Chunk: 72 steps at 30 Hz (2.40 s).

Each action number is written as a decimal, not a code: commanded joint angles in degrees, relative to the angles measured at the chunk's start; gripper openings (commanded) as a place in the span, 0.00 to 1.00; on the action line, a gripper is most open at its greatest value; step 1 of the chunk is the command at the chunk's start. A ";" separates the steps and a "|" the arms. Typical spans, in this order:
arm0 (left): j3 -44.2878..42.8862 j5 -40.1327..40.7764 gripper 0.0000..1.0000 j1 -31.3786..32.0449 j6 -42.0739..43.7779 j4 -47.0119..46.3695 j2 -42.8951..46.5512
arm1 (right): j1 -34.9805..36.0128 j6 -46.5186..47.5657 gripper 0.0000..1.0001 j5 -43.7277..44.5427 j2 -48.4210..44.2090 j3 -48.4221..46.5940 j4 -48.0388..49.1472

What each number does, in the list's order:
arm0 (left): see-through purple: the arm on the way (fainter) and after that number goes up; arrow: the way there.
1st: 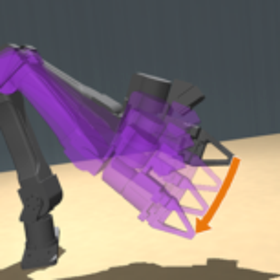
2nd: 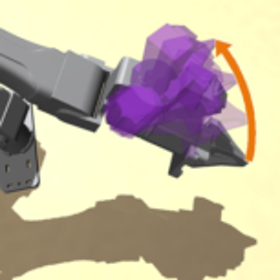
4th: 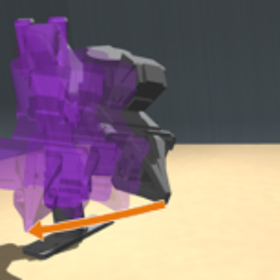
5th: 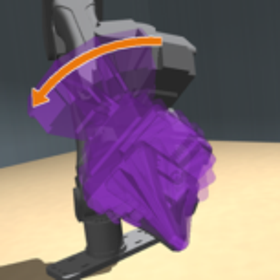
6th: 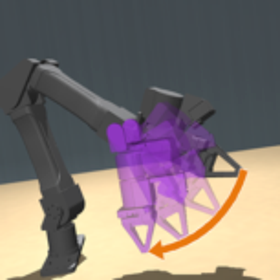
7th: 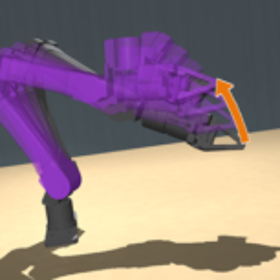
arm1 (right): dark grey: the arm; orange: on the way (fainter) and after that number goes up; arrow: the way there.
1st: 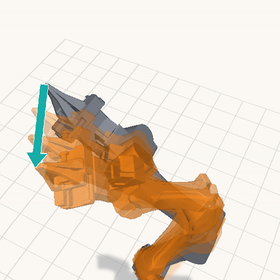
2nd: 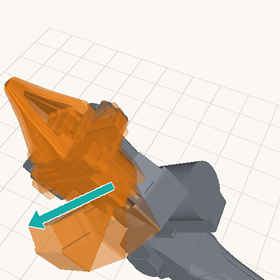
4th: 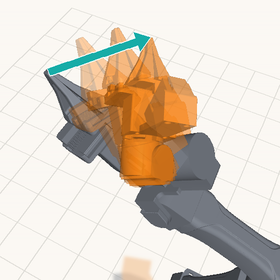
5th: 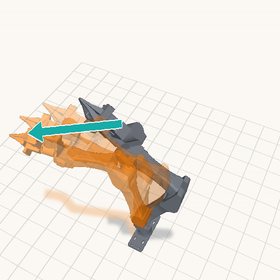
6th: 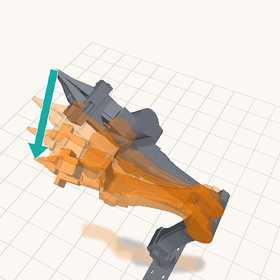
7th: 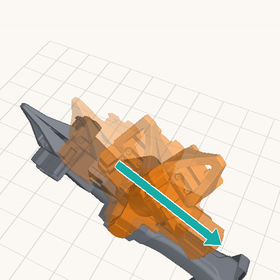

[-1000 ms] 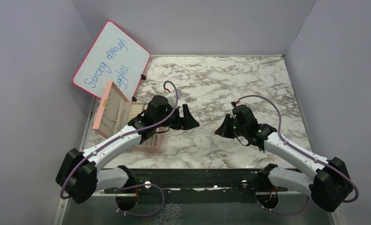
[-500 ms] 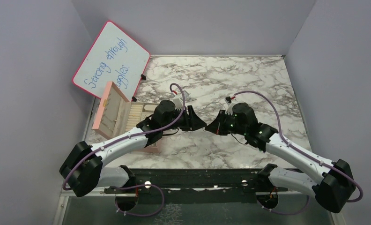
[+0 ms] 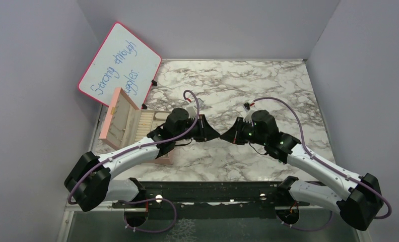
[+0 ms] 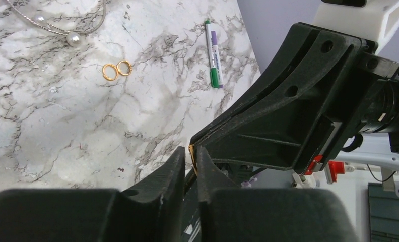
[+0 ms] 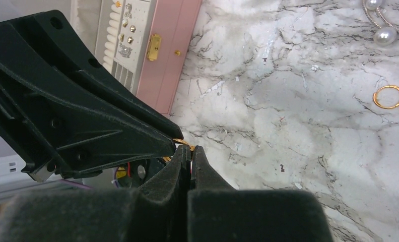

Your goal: Organize the mixed jewelry

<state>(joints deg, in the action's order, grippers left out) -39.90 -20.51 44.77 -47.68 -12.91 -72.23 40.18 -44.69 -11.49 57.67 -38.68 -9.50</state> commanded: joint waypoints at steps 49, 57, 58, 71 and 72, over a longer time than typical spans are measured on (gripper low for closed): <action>-8.65 -8.64 0.00 -6.74 -13.30 -7.54 10.79 | 0.25 -31.97 0.50 3.13 -7.04 13.06 57.30; -8.34 -9.64 0.00 -7.04 -13.75 -8.00 10.77 | 0.29 -33.01 0.49 2.70 -4.16 11.89 58.01; -8.23 -9.71 0.00 -7.03 -13.75 -8.01 10.84 | 0.30 -33.30 0.46 2.58 -3.88 11.86 58.62; -6.05 -9.74 0.00 -6.99 -13.84 -8.01 11.97 | 0.29 -34.15 0.25 2.00 -3.79 12.84 60.25; -5.92 -9.66 0.00 -7.02 -13.84 -8.01 12.00 | 0.25 -34.15 0.24 1.77 -3.79 12.84 60.23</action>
<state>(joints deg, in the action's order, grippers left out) -46.57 -28.82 37.98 -61.52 -19.16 -61.76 40.18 -78.70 -9.91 54.28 -25.02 48.36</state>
